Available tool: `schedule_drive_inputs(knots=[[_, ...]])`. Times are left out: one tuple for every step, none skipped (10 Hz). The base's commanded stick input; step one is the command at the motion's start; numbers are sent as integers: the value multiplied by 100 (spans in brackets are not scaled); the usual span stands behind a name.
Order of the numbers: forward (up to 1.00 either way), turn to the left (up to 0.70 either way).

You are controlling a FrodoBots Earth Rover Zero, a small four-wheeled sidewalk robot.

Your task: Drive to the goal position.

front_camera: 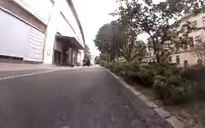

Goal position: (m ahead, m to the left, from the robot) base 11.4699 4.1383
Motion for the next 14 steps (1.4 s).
schedule_drive_inputs(knots=[[70,0],[70,0],[70,0],[70,0],[70,0],[70,0],[70,0],[70,0],[70,0],[70,0],[70,0],[70,0],[70,0],[70,0]])
